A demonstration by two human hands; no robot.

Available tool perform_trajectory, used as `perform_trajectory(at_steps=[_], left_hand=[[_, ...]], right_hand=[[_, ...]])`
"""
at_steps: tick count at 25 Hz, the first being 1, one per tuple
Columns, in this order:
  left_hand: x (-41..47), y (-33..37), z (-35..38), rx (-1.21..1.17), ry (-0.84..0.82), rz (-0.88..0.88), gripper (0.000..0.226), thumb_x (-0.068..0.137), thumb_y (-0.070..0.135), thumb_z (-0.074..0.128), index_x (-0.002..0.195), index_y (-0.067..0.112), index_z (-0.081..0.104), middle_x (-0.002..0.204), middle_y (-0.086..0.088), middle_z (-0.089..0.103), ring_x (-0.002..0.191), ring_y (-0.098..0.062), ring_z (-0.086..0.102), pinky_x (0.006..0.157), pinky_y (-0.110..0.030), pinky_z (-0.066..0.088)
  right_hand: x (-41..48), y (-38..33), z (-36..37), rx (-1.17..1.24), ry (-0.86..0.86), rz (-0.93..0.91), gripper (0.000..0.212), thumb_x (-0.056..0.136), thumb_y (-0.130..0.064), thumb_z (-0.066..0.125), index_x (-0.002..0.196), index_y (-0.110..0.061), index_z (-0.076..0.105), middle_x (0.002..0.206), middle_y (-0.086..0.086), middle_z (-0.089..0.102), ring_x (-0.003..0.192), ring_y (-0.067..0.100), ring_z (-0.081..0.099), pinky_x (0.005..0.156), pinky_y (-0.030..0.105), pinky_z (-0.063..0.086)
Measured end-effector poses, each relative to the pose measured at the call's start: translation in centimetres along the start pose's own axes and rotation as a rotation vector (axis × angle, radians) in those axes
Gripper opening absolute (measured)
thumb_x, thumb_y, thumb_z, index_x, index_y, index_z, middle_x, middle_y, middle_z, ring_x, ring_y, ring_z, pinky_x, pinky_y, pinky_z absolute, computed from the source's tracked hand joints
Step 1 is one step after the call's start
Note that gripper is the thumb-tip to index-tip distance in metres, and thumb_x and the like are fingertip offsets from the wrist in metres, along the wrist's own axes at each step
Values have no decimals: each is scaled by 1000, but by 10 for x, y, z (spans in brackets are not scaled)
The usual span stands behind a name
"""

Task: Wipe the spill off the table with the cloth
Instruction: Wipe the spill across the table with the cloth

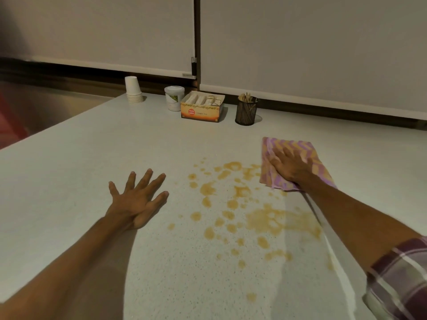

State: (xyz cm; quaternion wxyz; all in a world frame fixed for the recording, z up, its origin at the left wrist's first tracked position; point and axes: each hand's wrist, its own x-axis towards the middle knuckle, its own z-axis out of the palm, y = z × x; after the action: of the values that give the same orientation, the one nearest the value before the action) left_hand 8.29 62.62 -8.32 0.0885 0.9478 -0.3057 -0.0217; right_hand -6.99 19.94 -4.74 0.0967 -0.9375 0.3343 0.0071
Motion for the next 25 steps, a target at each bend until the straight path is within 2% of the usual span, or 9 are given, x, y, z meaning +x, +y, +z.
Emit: perform_trajectory(at_steps=[3, 7, 10, 14, 20, 25], left_hand=[[-3, 1, -3, 17, -17, -3, 78, 69, 88, -9, 142, 61, -8, 162, 18, -8, 152, -24, -8, 111, -69, -9], [-3, 1, -7, 15, -12, 7, 73, 74, 86, -6, 141, 60, -9, 163, 17, -9, 151, -26, -9, 110, -70, -10], [-4, 3, -6, -8, -16, 11, 73, 75, 85, -3, 143, 58, -7, 163, 17, -8, 151, -27, -9, 109, -70, -12], [-6, 7, -7, -34, 12, 15, 76, 75, 83, -3, 146, 55, -4, 163, 15, -7, 151, -28, -11, 109, -70, -15], [-12, 11, -15, -35, -30, 42, 70, 86, 74, 5, 150, 47, -1, 164, 9, -9, 149, -32, -17, 108, -72, -16], [-16, 11, -27, -102, -52, 76, 64, 95, 61, 11, 153, 37, 6, 165, 4, -3, 150, -34, -12, 109, -73, -13]], right_hand=[[-5, -46, 8, 13, -45, -120, 63, 97, -66, 13, 155, -42, 5, 166, -6, 0, 153, 29, 1, 116, 64, -1], [-12, -38, 7, 68, 17, -385, 73, 90, -76, 12, 154, -41, 19, 165, -6, 16, 152, 23, 15, 120, 58, 9], [10, -50, 5, 42, 10, -271, 69, 92, -73, 14, 154, -41, 17, 165, -5, 14, 152, 25, 14, 118, 62, 8], [30, -111, 17, 19, -45, -170, 66, 95, -69, 13, 155, -41, 6, 167, -6, 1, 153, 28, 4, 117, 64, 0], [0, -203, 34, 27, -94, -281, 68, 92, -73, 11, 153, -46, 3, 166, -8, -1, 153, 27, 0, 115, 63, -4], [-56, -198, 48, 23, -5, -337, 80, 79, -84, 1, 151, -49, 10, 166, -9, 8, 153, 24, 7, 118, 63, 1]])
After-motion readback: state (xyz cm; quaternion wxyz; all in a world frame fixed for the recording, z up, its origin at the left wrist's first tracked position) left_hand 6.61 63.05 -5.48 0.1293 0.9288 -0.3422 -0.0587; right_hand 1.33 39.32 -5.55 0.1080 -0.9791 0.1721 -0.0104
